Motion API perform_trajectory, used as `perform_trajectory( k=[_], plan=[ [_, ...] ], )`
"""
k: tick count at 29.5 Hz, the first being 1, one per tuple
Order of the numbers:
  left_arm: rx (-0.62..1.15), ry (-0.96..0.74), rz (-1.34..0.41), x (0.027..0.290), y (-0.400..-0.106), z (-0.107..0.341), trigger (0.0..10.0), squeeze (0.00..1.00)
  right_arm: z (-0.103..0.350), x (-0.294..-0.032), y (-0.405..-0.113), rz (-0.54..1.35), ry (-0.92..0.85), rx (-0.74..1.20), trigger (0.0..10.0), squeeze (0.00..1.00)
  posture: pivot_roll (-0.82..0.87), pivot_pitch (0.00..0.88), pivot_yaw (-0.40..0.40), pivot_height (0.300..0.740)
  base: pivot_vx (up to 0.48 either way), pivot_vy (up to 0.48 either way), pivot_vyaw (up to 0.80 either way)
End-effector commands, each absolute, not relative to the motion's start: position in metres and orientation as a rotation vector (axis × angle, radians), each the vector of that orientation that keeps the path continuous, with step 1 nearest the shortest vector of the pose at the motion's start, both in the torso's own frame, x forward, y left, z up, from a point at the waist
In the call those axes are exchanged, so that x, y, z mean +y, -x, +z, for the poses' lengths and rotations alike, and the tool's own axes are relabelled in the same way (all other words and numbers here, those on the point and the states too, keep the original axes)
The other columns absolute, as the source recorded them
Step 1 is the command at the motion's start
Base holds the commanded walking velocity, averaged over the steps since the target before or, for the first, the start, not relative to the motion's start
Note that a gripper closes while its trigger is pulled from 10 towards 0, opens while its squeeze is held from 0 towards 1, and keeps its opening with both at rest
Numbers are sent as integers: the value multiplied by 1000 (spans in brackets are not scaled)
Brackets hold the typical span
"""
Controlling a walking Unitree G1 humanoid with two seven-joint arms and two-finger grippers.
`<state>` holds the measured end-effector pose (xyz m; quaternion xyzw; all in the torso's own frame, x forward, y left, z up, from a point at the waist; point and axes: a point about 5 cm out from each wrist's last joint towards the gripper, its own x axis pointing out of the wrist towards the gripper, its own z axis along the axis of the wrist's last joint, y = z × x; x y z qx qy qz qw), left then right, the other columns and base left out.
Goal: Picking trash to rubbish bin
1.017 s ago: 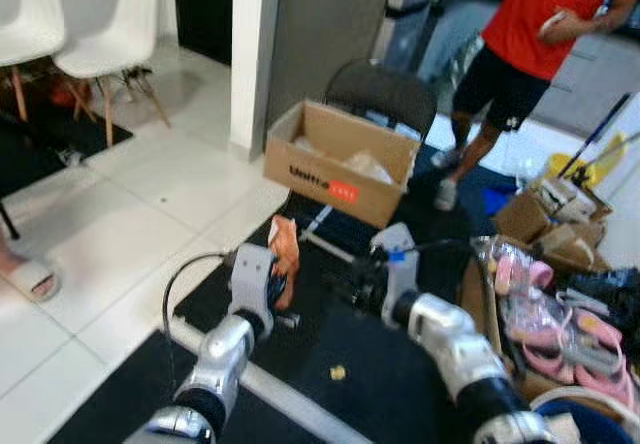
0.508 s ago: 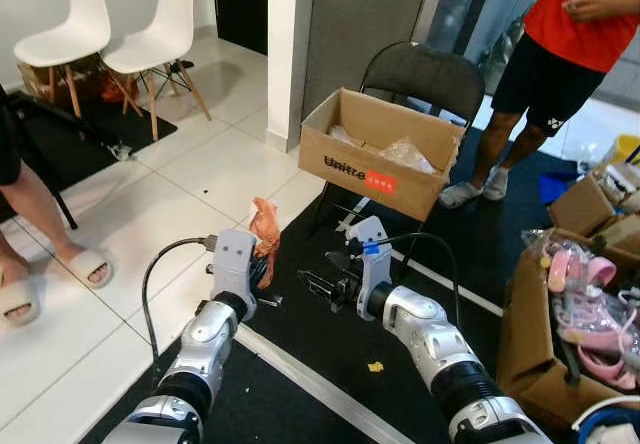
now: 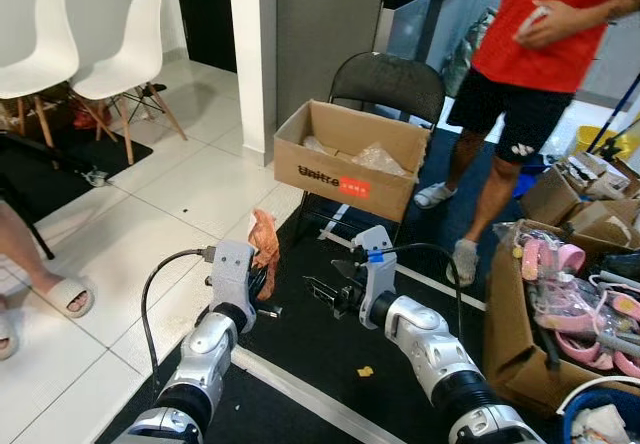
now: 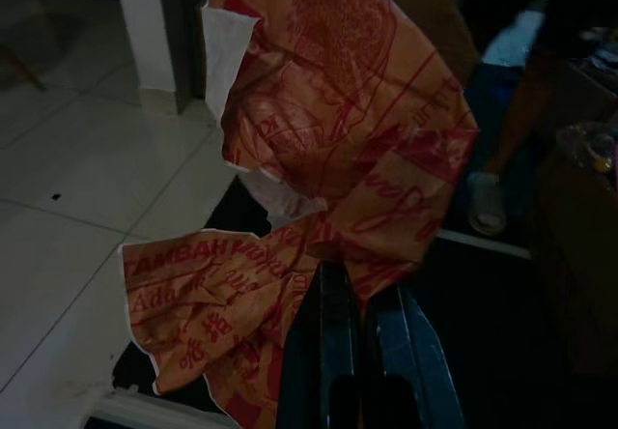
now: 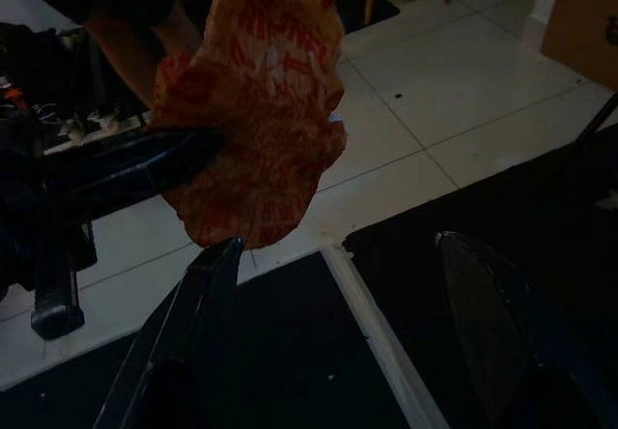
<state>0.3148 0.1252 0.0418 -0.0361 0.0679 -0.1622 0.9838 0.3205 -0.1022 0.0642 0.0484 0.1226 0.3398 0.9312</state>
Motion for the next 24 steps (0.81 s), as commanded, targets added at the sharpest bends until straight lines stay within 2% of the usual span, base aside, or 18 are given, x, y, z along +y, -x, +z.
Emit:
perform_trajectory(
  k=[1,4,10,24],
  plan=[
    [142,82,-318,127,-316,42,10000,0,65,-100,-322,700,-97,245,10000,0,53,0,-4,740,0,0,0],
    [137,83,-319,126,-317,44,10000,0,66,-100,-323,703,-95,244,10000,0,51,0,-10,740,0,0,0],
    [131,85,-332,122,-320,47,10000,0,66,-103,-323,705,-83,244,10000,0,39,0,-8,740,241,0,0],
    [144,82,-363,117,-316,43,10000,0,60,-101,-318,707,-87,252,10000,0,27,0,10,740,384,0,0]
  ],
)
